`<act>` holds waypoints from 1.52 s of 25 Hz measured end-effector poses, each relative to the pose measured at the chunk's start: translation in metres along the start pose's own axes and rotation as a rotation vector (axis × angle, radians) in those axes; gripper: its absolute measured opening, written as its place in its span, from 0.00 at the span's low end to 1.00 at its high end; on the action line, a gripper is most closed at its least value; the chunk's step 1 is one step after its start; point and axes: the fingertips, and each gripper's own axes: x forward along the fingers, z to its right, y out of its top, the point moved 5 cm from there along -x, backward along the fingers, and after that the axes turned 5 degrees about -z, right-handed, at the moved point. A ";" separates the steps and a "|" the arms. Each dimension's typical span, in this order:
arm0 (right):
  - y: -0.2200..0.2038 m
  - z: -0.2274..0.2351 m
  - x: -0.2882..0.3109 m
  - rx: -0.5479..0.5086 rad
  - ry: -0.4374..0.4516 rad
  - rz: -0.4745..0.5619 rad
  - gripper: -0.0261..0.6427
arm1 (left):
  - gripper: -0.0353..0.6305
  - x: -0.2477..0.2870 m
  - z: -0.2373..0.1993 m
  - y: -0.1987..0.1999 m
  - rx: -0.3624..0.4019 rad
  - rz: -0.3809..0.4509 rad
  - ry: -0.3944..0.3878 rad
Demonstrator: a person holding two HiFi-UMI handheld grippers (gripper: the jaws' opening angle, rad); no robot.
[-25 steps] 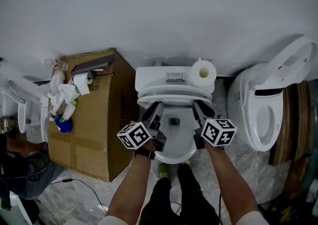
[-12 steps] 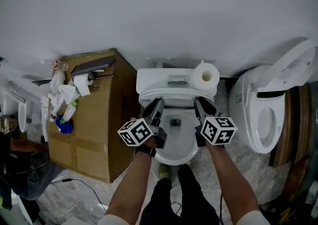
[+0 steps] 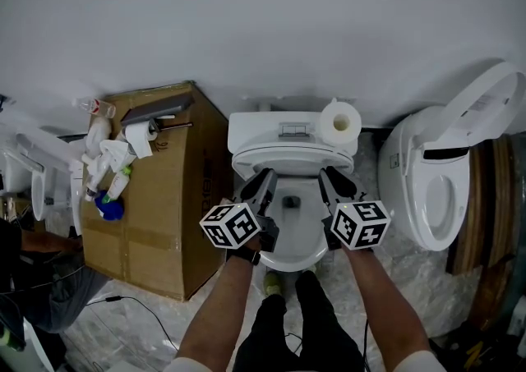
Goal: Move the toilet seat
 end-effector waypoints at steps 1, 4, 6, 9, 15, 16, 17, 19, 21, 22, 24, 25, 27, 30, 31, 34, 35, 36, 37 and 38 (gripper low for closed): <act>0.000 -0.006 -0.006 -0.005 0.006 0.002 0.14 | 0.12 -0.005 0.006 0.000 0.013 -0.002 -0.003; 0.004 -0.027 -0.028 -0.010 0.028 0.020 0.12 | 0.09 -0.026 0.029 0.005 0.053 -0.005 -0.019; 0.010 -0.044 -0.045 -0.030 0.044 0.035 0.11 | 0.08 -0.043 0.049 0.009 0.094 -0.009 -0.035; 0.022 -0.070 -0.072 -0.077 0.064 0.062 0.11 | 0.08 -0.071 0.083 0.011 0.166 -0.020 -0.070; 0.036 -0.123 -0.131 -0.186 0.060 0.114 0.09 | 0.08 -0.131 0.139 0.019 0.290 -0.034 -0.101; 0.037 -0.133 -0.142 -0.194 0.060 0.122 0.09 | 0.08 -0.143 0.150 0.022 0.315 -0.031 -0.108; 0.039 -0.143 -0.153 -0.200 0.062 0.131 0.09 | 0.08 -0.155 0.161 0.026 0.343 -0.026 -0.116; 0.044 -0.161 -0.174 -0.209 0.065 0.151 0.09 | 0.08 -0.179 0.183 0.034 0.399 -0.013 -0.136; 0.049 -0.179 -0.195 -0.206 0.071 0.177 0.09 | 0.08 -0.202 0.201 0.041 0.438 0.000 -0.153; 0.052 -0.189 -0.205 -0.205 0.074 0.190 0.09 | 0.08 -0.213 0.208 0.044 0.450 0.007 -0.158; 0.058 -0.207 -0.223 -0.213 0.083 0.215 0.09 | 0.08 -0.234 0.221 0.051 0.469 0.021 -0.161; 0.062 -0.216 -0.232 -0.221 0.088 0.225 0.09 | 0.08 -0.243 0.228 0.055 0.478 0.028 -0.162; 0.071 -0.233 -0.249 -0.237 0.098 0.241 0.09 | 0.08 -0.261 0.242 0.061 0.487 0.038 -0.172; 0.078 -0.260 -0.274 -0.258 0.116 0.268 0.08 | 0.08 -0.291 0.264 0.067 0.497 0.056 -0.205; 0.078 -0.269 -0.281 -0.270 0.119 0.280 0.08 | 0.08 -0.301 0.269 0.068 0.509 0.064 -0.214; 0.083 -0.292 -0.299 -0.312 0.112 0.321 0.07 | 0.08 -0.324 0.284 0.073 0.540 0.099 -0.242; 0.086 -0.297 -0.306 -0.322 0.108 0.334 0.07 | 0.08 -0.329 0.290 0.076 0.548 0.114 -0.251; 0.089 -0.302 -0.312 -0.329 0.104 0.346 0.06 | 0.08 -0.334 0.297 0.078 0.558 0.125 -0.258; 0.092 -0.305 -0.318 -0.335 0.101 0.357 0.06 | 0.08 -0.337 0.304 0.080 0.568 0.133 -0.263; 0.096 -0.308 -0.324 -0.343 0.099 0.369 0.06 | 0.08 -0.340 0.310 0.081 0.579 0.140 -0.266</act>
